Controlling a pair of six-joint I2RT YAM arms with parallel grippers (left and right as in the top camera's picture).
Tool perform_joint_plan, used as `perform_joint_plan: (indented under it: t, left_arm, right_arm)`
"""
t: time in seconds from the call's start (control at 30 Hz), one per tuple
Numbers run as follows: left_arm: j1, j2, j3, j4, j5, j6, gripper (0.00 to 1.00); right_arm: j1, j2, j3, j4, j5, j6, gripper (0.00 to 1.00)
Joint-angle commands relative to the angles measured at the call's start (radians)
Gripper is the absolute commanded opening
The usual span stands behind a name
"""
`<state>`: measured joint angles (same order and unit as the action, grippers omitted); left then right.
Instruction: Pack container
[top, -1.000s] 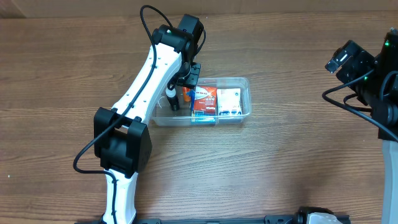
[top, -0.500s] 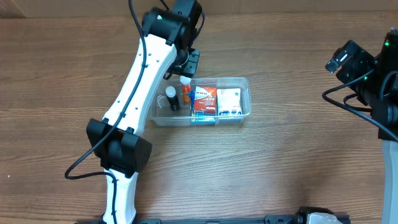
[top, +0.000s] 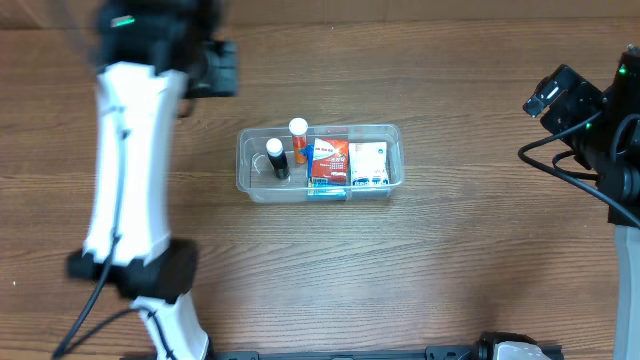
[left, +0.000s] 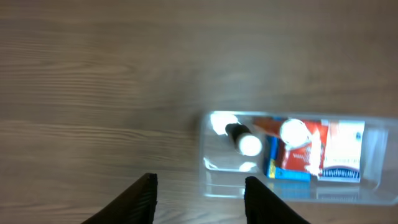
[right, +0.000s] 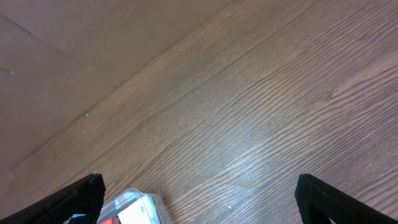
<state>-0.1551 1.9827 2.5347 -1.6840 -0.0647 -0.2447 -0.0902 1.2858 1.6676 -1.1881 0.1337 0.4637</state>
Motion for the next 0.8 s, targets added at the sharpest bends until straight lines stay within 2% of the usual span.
perform_joint_plan:
  t: [0.0, 0.17, 0.2, 0.27, 0.77]
  left_arm:
    - [0.126, -0.197, 0.026, -0.006, -0.050, -0.025, 0.54]
    - [0.249, -0.297, 0.006, -0.006, -0.014, -0.025, 0.56]
    - [0.259, -0.314, -0.005, -0.006, -0.013, -0.025, 0.61]
    - [0.262, -0.344, -0.042, -0.006, -0.013, -0.025, 1.00]
    - [0.259, -0.354, -0.061, -0.005, -0.013, -0.025, 1.00]
  right_arm:
    - [-0.003, 0.001, 0.005, 0.007, -0.004, 0.000, 1.00]
    - [-0.003, 0.001, 0.005, 0.007, -0.004, 0.000, 1.00]
    - [-0.003, 0.001, 0.005, 0.007, -0.004, 0.000, 1.00]
    - [-0.003, 0.001, 0.005, 0.007, -0.004, 0.000, 1.00]
    - [-0.003, 0.001, 0.005, 0.007, -0.004, 0.000, 1.00]
